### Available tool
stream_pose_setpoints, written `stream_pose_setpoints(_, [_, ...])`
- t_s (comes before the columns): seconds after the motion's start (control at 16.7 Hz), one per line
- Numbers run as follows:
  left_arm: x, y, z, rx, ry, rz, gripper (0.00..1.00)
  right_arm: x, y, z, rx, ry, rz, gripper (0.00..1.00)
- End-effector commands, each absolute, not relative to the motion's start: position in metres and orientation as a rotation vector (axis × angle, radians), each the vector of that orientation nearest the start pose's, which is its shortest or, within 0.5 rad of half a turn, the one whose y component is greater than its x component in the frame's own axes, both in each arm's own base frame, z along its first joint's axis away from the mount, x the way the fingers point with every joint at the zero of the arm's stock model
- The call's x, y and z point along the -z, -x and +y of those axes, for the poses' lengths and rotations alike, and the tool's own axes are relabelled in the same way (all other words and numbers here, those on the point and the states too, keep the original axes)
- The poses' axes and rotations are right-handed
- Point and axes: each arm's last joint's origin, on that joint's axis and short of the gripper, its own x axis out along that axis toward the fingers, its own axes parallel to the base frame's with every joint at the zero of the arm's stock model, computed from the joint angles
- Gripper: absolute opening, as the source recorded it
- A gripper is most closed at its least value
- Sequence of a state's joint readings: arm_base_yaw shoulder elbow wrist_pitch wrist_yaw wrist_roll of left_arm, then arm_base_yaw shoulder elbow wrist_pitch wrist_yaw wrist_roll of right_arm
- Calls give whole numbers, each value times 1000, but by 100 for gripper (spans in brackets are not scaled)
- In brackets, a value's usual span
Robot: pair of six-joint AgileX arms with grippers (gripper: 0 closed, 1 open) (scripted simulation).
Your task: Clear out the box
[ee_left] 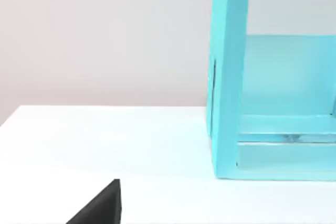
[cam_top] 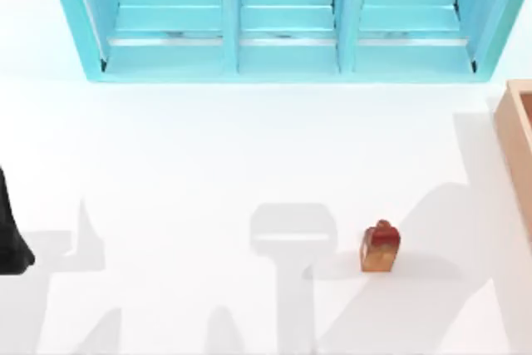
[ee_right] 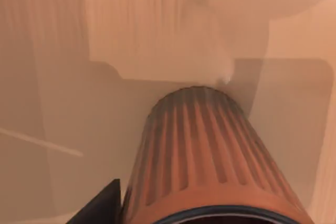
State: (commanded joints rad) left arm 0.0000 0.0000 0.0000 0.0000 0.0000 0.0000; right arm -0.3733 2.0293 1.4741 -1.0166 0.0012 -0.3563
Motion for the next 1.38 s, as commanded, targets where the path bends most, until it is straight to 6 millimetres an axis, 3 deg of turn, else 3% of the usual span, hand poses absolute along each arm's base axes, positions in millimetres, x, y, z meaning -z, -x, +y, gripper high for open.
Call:
stream_pose_setpoints(0.78, [-160, -106, -1, 0, 0, 0, 100, -159, -357, -136, 7, -8, 1572, 2])
stream_pose_setpoints(1.38, [-160, -106, -1, 0, 0, 0, 100, -160, -358, -135, 6, -9, 1571, 0])
